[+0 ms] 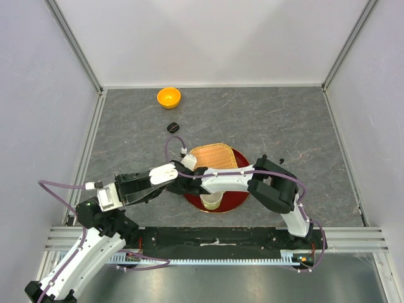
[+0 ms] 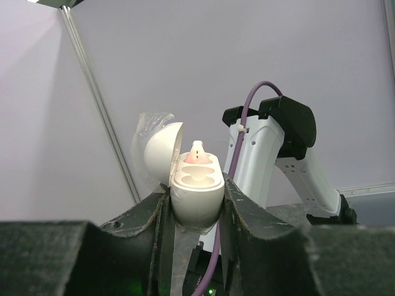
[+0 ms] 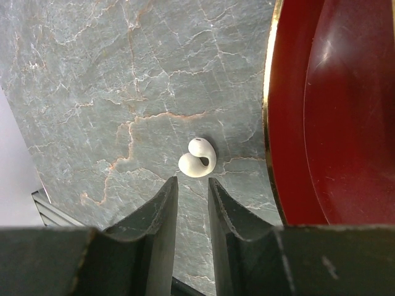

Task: Insert the wireless bluetooth earbuds into the charging case
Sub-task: Pick up the earbud from the center of the board, then place the earbud in the charging case.

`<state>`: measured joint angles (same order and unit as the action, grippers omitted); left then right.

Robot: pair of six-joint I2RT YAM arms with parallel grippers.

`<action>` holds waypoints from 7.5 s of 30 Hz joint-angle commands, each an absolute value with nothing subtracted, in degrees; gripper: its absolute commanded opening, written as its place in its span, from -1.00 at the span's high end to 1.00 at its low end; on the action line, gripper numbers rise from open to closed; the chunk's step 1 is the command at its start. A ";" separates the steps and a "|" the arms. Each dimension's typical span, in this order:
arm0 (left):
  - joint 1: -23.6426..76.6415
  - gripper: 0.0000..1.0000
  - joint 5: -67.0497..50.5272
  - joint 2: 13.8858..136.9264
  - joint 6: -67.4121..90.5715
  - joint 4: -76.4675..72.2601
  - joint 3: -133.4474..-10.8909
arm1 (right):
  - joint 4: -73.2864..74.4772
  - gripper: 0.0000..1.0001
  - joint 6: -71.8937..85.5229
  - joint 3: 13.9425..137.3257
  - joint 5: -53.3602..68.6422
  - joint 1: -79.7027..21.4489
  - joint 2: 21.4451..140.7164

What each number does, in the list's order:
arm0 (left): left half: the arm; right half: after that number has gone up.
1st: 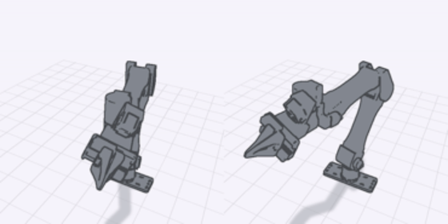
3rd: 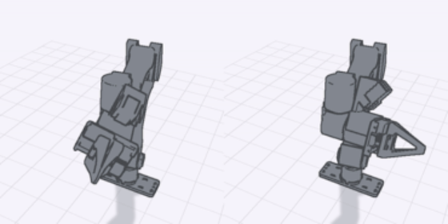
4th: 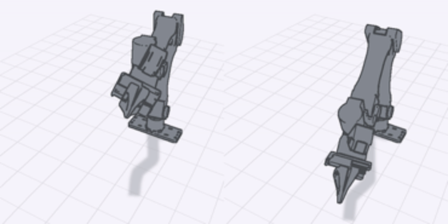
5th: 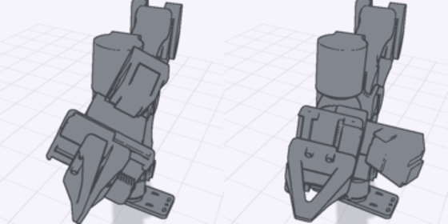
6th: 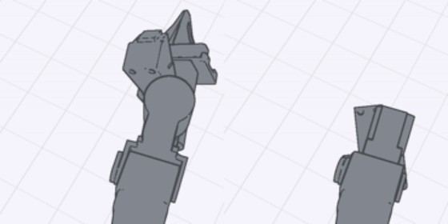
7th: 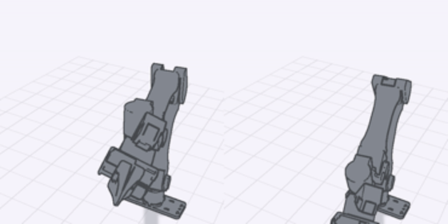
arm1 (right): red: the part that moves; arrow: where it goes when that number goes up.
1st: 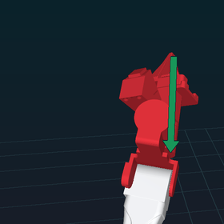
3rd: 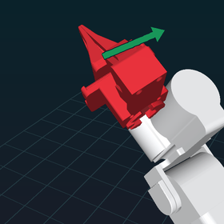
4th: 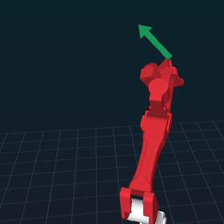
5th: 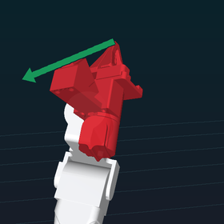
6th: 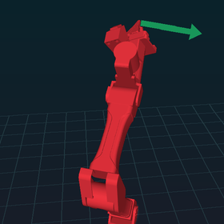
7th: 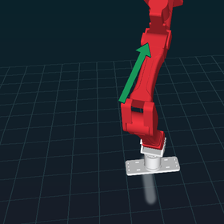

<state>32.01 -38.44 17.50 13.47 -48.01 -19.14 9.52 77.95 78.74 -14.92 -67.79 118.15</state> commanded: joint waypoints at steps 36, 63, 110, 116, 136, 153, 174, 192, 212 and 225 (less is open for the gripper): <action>32.17 0.96 -36.65 17.23 10.28 -47.02 -20.30 | 6.68 0.54 79.98 78.66 -17.14 -67.41 121.90; 32.17 0.96 -36.21 17.05 10.28 -46.85 -19.86 | 5.89 0.42 77.96 78.40 -17.67 -67.24 121.73; 32.17 0.96 -35.95 17.75 9.67 -46.32 -20.13 | 2.02 0.61 70.66 79.54 -15.47 -66.09 122.08; 32.17 0.96 -35.95 17.93 9.67 -46.32 -20.21 | 1.50 0.73 70.49 79.28 -15.29 -66.01 122.08; 32.17 0.96 -34.63 16.53 9.05 -44.21 -20.30 | -14.92 1.00 54.95 69.27 -9.42 -63.81 111.72; 32.17 0.96 -32.61 16.08 8.53 -42.80 -20.30 | -28.84 1.00 36.32 53.88 14.07 -48.44 89.57; 32.08 0.96 -42.97 30.31 6.32 -39.28 -23.11 | 19.15 1.00 0.36 66.61 20.55 -38.32 59.41; 32.17 0.95 -54.14 47.19 16.08 -42.45 -29.53 | 37.00 1.00 -11.42 78.66 44.72 -38.41 56.95; 32.17 0.95 -66.09 57.92 23.46 -45.44 -34.27 | 38.41 1.00 -14.06 82.61 49.75 -43.24 65.12; 32.96 0.96 -70.57 58.71 23.99 -46.41 -34.45 | 39.81 1.00 -15.99 85.60 42.72 -50.54 71.89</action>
<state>32.42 -66.92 59.44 22.11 -43.86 -32.32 40.01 -13.89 82.59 44.10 -50.17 71.50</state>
